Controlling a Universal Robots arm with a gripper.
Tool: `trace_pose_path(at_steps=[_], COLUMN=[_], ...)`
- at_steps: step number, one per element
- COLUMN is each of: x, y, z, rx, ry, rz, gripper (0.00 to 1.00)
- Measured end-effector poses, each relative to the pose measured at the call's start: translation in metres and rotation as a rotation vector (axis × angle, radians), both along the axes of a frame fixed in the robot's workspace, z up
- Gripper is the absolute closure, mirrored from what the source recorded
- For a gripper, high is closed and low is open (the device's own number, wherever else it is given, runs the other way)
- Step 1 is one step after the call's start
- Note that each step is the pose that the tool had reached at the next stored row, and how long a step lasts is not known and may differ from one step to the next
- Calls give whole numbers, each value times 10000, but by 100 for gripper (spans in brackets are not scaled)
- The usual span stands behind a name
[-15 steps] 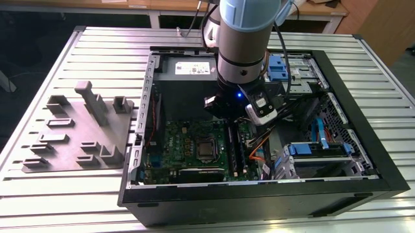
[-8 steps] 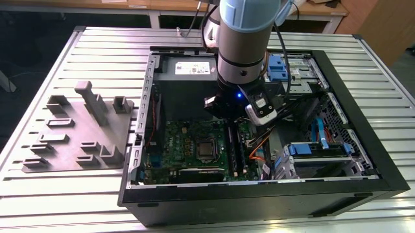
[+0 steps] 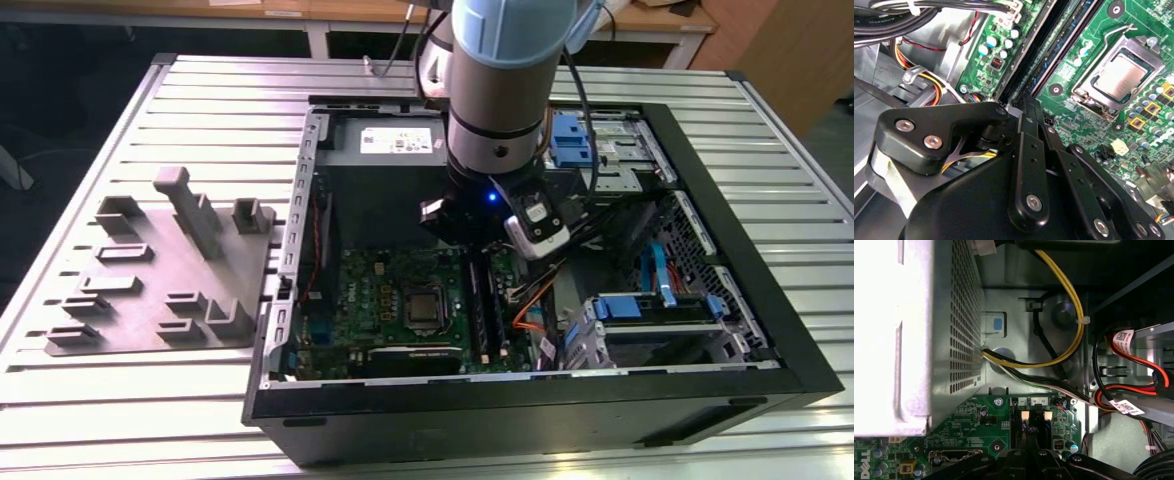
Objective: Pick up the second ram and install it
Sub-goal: 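Press down the second ram until it locks into place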
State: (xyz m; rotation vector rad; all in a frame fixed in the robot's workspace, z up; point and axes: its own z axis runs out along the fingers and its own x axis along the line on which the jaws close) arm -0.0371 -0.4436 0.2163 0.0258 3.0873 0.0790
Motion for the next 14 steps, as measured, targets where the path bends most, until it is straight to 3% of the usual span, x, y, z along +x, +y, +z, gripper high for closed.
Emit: trace_pose_path(at_steps=[7, 8, 9, 11, 14], x=[0, 1, 0, 0, 0], y=[1, 3, 0, 0, 1], z=[8, 30, 139, 216, 248], rx=[8, 27, 1, 4, 5], ry=[-5, -12, 0, -2, -2], rz=[0, -1, 0, 0, 0], gripper=[90, 90, 90, 90, 90])
